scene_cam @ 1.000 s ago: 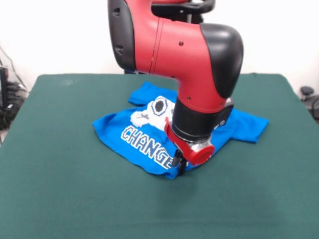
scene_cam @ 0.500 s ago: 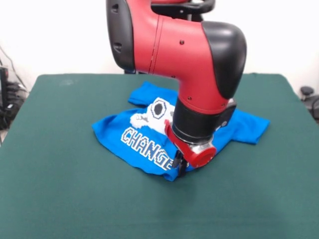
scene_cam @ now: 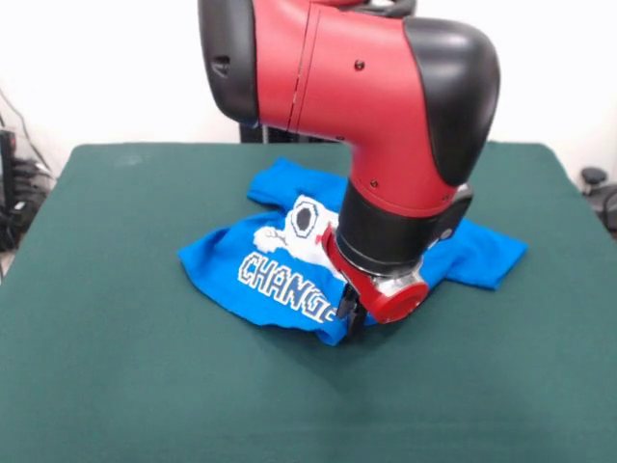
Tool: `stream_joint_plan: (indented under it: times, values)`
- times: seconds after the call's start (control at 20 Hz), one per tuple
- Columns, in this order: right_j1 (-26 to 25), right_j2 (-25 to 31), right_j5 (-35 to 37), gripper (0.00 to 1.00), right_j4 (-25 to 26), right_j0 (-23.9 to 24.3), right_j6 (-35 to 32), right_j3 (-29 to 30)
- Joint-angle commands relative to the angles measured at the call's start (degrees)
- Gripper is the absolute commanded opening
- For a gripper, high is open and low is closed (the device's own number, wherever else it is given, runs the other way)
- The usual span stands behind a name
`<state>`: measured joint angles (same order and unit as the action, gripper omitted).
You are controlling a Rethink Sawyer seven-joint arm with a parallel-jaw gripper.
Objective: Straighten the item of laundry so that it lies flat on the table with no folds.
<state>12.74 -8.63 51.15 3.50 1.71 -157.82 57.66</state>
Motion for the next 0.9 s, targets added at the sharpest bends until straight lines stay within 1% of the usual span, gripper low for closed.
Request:
stream_joint_plan:
  times: [0.05, 0.55, 0.75, 0.9]
  values:
    - [-6.78, 5.45, 5.64, 0.00, -2.68, -1.13, -3.23, -6.70]
    - [-12.53, 5.09, 3.24, 0.00, -2.01, -1.92, -4.51, -12.25]
    - [-14.81, 4.98, 2.39, 0.00, -1.64, -1.75, -3.89, -14.20]
    - [-14.69, 5.01, 2.41, 0.00, -1.87, -2.01, -4.56, -14.26]
